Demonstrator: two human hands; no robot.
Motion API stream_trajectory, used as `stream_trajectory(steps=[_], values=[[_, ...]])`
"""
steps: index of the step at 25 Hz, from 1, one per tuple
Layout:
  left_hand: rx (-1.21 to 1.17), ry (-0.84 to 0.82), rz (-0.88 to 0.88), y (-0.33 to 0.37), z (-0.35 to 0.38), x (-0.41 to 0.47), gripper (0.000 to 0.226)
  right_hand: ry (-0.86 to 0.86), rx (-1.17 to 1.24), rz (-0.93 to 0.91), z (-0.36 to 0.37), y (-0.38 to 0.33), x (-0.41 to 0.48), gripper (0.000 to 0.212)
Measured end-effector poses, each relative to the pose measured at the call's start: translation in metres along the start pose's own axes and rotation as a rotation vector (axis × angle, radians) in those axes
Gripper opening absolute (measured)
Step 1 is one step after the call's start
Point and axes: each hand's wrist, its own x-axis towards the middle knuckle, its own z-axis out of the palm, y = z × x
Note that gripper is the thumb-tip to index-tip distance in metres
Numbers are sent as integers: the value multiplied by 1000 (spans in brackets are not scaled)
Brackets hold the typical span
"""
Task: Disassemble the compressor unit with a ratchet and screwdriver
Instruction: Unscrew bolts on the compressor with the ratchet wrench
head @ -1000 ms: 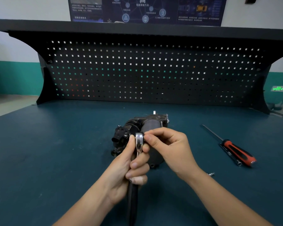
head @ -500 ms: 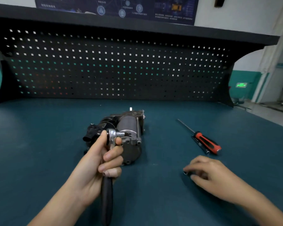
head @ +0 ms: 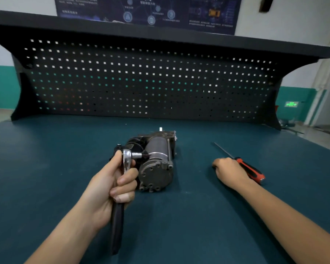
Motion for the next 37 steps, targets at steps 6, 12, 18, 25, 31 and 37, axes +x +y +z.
stream_trajectory(steps=[6,12,18,25,31,37], values=[[277,192,215,72,-47,-4,24,209,748,-313,-36,-89,-35,73],[953,142,93,98,-44,21,41,87,397,-516,-38,-119,-34,56],[1430,121,292,125,-43,48,28,21,417,-559,-44,-109,-26,68],[1871,-56,359,124,-40,75,19,-131,286,-462,-94,-100,-11,52],[1938,-199,339,138,-11,102,17,-160,1209,-459,-110,-173,22,39],[1965,-237,342,141,-9,111,22,-299,1505,-338,-86,-185,35,20]])
